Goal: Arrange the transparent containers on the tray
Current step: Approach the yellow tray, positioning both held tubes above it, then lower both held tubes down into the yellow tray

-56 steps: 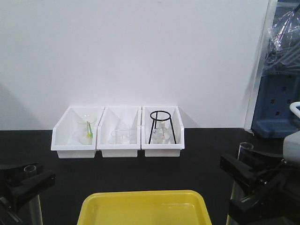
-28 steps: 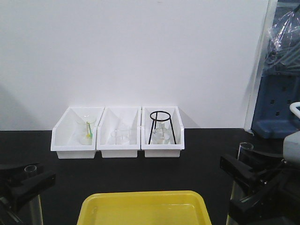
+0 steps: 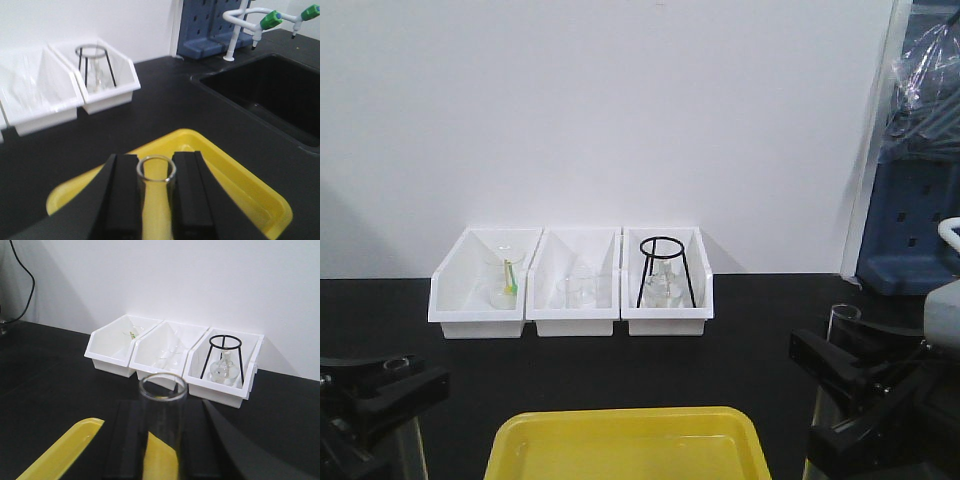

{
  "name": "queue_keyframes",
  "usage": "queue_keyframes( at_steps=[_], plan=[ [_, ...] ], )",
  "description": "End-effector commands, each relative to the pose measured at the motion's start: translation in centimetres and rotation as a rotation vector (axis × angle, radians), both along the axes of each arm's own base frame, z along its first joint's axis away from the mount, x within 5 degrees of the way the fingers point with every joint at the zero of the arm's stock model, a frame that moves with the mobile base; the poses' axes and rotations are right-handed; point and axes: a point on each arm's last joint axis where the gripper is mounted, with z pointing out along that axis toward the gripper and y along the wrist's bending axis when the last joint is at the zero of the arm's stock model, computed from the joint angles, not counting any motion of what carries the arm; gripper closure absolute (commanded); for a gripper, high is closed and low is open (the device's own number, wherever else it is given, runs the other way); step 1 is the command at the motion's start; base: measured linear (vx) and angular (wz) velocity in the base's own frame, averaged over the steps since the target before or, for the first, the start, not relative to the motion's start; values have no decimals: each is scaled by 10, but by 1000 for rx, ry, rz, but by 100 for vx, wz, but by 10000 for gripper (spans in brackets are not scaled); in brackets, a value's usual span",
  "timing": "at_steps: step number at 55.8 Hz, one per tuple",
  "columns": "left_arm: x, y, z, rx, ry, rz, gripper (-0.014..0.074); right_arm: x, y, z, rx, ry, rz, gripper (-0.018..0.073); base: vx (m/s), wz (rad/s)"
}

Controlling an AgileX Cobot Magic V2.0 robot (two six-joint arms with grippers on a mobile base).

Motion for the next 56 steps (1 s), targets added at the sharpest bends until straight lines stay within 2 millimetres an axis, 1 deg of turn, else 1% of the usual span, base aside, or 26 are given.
queue_keyframes(
  at_steps=[1, 6, 11, 17, 21, 22, 25, 30, 37, 42, 46, 51, 56],
  plan=[
    [18, -3, 3, -98, 70, 30, 596, -3, 2, 18, 38, -84, 37, 571, 0, 0],
    [42, -9, -9, -153, 184, 17, 596, -3, 2, 18, 38, -84, 37, 571, 0, 0],
    [73, -15, -27, -198, 314, 28, 596, -3, 2, 17, 35, -81, 37, 571, 0, 0],
    [106, -20, -49, -184, 416, 20, 596, 1, 4, 14, 28, -67, 37, 571, 0, 0],
    [121, -24, -62, -166, 460, -7, 596, 4, 6, 11, 20, -52, 37, 571, 0, 0],
    [138, -27, -84, -163, 526, -11, 596, 10, 9, 4, 6, -23, 37, 571, 0, 0],
    [144, -27, -95, -159, 554, 0, 596, 13, 11, 1, 0, -11, 37, 571, 0, 0],
    [153, -27, -119, -140, 608, 31, 589, 18, 13, -4, -11, 11, 37, 571, 0, 0],
    [158, -25, -142, -105, 646, 48, 535, 22, 15, -9, -21, 30, 38, 571, 0, 0],
    [160, -25, -150, -101, 669, 51, 464, 24, 16, -12, -26, 39, 38, 571, 0, 0],
    [161, -25, -156, -96, 679, 63, 382, 25, 17, -14, -29, 47, 38, 571, 0, 0],
    [162, -23, -157, -91, 677, 83, 282, 29, 19, -18, -38, 64, 38, 571, 0, 0],
    [163, -22, -157, -89, 672, 102, 211, 33, 21, -24, -49, 86, 38, 571, 0, 0]
  ],
)
